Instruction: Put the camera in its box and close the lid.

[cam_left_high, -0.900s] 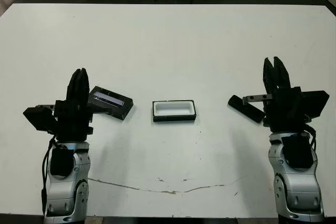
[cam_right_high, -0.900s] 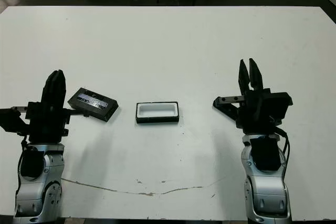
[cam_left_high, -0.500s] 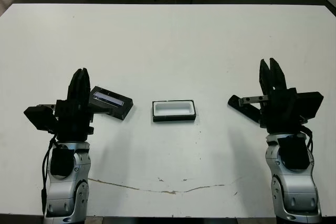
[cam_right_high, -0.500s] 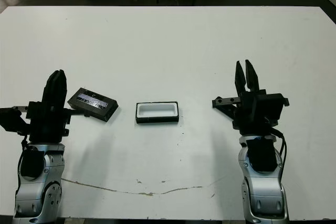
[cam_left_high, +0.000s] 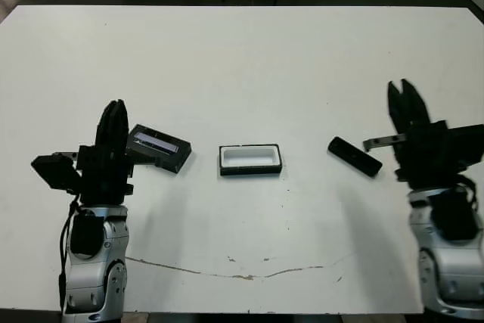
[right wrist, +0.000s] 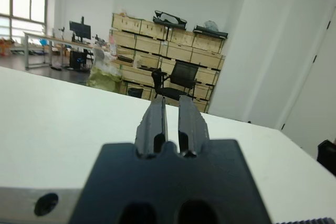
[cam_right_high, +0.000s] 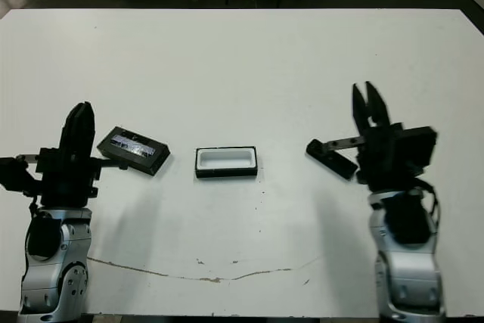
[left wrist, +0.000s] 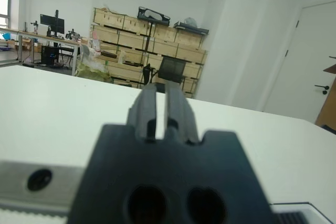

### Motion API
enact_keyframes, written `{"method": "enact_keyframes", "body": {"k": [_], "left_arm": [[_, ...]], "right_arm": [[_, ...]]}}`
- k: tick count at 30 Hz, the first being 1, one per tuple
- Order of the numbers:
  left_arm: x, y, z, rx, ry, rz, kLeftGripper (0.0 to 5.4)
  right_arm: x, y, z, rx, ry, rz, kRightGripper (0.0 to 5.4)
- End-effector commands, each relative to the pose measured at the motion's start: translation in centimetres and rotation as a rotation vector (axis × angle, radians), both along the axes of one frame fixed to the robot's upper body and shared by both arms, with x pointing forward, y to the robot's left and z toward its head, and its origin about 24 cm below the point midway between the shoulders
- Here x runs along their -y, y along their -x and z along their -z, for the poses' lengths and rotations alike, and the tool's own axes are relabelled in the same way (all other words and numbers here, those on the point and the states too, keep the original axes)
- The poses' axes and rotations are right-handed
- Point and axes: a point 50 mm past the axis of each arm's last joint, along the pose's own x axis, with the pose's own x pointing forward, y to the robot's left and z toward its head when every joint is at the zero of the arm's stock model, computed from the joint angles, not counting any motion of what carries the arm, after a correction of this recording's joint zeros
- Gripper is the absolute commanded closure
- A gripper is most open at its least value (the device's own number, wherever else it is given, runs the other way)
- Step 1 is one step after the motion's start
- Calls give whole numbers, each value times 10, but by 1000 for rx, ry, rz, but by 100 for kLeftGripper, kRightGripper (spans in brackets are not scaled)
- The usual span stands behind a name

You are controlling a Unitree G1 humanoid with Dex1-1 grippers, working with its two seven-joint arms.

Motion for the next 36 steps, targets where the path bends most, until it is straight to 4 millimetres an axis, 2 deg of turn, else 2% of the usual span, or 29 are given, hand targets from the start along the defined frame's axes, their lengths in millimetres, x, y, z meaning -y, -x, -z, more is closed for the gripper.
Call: {"method": "enact_keyframes", "body": {"k": [1, 7, 12, 18, 20, 24, 36], "left_arm": [[-2, 3, 6, -29, -16, -13, 539], [-1, 3, 7, -24, -24, -21, 539], [-2, 3, 7, -24, -24, -16, 539], [-3, 3, 8, -24, -32, -18, 539], [-2, 2, 8, -23, -27, -17, 540], [-2, 3, 8, -27, -27, -11, 540], [-4, 3, 9, -8, -52, -24, 540]], "right_arm": [[20, -5, 3, -81, 26, 23, 540], [37, -12, 3, -181, 97, -6, 540], [40, -14, 0, -262, 215, -50, 540], [42, -19, 4, -363, 279, -116, 540], [42, -21, 6, -382, 296, -142, 525], [38, -23, 10, -441, 331, -208, 453], [31, -22, 12, -557, 416, -326, 185]]}}
